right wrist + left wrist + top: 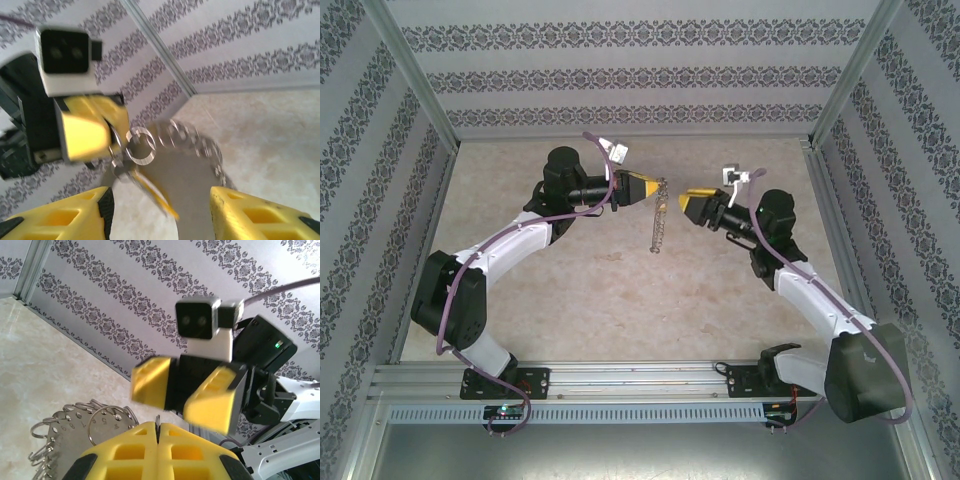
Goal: Put the keys on the keyring
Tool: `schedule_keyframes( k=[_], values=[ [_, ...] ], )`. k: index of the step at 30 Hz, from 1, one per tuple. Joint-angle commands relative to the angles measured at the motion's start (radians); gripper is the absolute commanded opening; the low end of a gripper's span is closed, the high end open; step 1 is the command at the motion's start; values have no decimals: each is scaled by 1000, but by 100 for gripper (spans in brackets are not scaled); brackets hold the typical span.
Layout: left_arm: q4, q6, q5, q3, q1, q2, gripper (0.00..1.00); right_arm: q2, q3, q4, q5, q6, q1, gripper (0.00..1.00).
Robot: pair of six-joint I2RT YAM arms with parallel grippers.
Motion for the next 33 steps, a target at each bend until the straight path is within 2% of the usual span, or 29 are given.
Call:
schedule_keyframes(
  k=[1,5,10,27,33],
  values=[
    [6,-8,22,50,-9,-10,0,1,-33,50,17,-116,24,55],
    [-1,-6,26,53,-10,-11,0,11,-58,94,-3,-150,54,56],
    [-5,-9,31,56,-9,-18,0,20,-38,59,3,-197,81,56],
    [14,-38,67,67,-12,-12,0,116,57,99,8,-210,136,57],
    [15,-42,74,74,-16,-6,0,143,76,108,-9,-218,151,52]
  ],
)
